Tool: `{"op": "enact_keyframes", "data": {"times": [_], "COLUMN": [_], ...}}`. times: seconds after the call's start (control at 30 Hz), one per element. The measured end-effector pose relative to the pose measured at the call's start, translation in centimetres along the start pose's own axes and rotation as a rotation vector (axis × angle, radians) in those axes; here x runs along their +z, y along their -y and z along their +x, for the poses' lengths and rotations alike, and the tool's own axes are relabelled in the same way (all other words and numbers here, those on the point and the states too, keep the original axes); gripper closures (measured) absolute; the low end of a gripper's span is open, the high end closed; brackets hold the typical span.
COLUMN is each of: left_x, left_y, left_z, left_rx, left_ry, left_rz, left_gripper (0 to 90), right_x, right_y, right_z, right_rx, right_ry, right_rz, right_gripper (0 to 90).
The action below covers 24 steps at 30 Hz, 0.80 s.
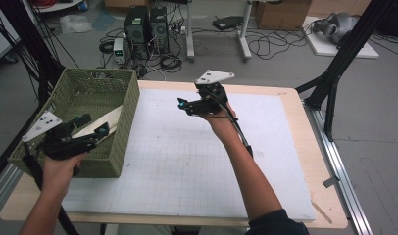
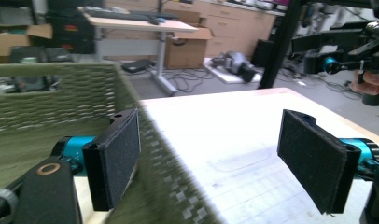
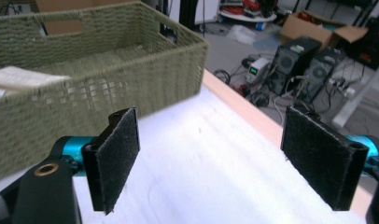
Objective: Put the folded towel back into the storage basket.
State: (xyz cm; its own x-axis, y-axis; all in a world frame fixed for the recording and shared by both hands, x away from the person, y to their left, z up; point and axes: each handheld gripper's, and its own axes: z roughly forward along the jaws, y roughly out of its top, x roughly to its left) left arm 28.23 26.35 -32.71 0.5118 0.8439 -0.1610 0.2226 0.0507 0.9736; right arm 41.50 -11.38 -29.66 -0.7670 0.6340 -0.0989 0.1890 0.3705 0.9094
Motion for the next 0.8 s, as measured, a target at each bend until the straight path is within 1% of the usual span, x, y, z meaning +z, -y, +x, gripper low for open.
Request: {"op": "enact_keyframes", "data": {"times": [0.03, 0.07, 0.1, 0.13, 0.17, 0.2, 0.37, 0.4, 0.5, 0.53, 0.6, 0.8], "left_x": [0.3, 0.9, 1.3, 1.7, 2.2, 2.6, 4.6, 5.0, 6.1, 6.4, 6.9, 8.5], "left_y": [0.0, 0.0, 0.0, 0.1, 0.1, 0.2, 0.6, 0.8, 1.2, 1.2, 1.3, 1.9], "left_z": [-0.3, -0.8, -1.1, -1.5, -1.8, -2.2, -3.9, -4.3, -5.3, -5.7, -6.2, -7.5], "left_rx": [0.002, 0.008, 0.013, 0.015, 0.019, 0.021, 0.028, 0.030, 0.047, 0.059, 0.063, 0.080], "left_ry": [0.007, 0.018, 0.030, 0.040, 0.051, 0.060, 0.112, 0.123, 0.156, 0.156, 0.176, 0.204], "left_rz": [0.000, 0.004, 0.007, 0.011, 0.013, 0.015, 0.033, 0.034, 0.049, 0.048, 0.047, 0.067], "left_gripper": [22.0, 22.1, 22.1, 22.1, 22.2, 22.3, 22.3, 22.3, 22.3, 22.3, 22.3, 22.3], "right_x": [-0.4, -0.9, -1.4, -2.0, -2.6, -3.3, -5.9, -6.4, -7.9, -8.5, -9.4, -12.1], "right_y": [0.4, 0.8, 1.2, 1.6, 2.0, 2.4, 4.6, 5.1, 6.7, 7.3, 8.4, 11.5], "right_z": [-0.2, -0.4, -0.9, -1.2, -1.3, -1.4, -2.0, -2.1, -2.3, -2.3, -2.5, -3.1], "right_rx": [0.003, 0.007, 0.029, 0.034, 0.030, 0.028, 0.040, 0.036, 0.042, 0.046, 0.063, 0.106], "right_ry": [0.008, 0.013, 0.011, 0.025, 0.045, 0.053, 0.087, 0.094, 0.107, 0.113, 0.122, 0.160], "right_rz": [-0.006, -0.004, 0.029, 0.025, 0.005, 0.003, 0.005, 0.006, 0.015, 0.019, 0.021, 0.022], "right_gripper": [18.7, 16.1, 12.9, 12.7, 12.7, 12.8, 12.7, 12.7, 12.5, 12.5, 12.2, 11.8]}}
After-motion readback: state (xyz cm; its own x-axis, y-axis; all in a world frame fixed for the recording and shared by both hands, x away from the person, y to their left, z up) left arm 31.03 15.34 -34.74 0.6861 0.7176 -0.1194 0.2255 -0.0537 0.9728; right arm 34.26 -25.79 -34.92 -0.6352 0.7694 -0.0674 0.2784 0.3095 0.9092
